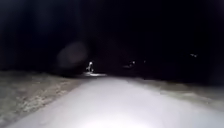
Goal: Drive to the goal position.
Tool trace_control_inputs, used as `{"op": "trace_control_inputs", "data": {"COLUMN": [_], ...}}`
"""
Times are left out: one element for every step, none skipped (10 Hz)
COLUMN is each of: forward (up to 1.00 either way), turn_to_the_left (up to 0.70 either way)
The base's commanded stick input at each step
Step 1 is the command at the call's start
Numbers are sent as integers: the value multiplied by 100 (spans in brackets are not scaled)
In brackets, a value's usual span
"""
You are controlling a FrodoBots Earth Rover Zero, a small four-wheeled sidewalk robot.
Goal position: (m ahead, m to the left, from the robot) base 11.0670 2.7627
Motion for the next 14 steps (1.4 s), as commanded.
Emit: {"op": "trace_control_inputs", "data": {"forward": [70,70,70,70,70,70,70,70,70,70,70,70,70,70], "turn_to_the_left": [0,0,0,0,0,0,0,0,0,0,0,0,0,0]}}
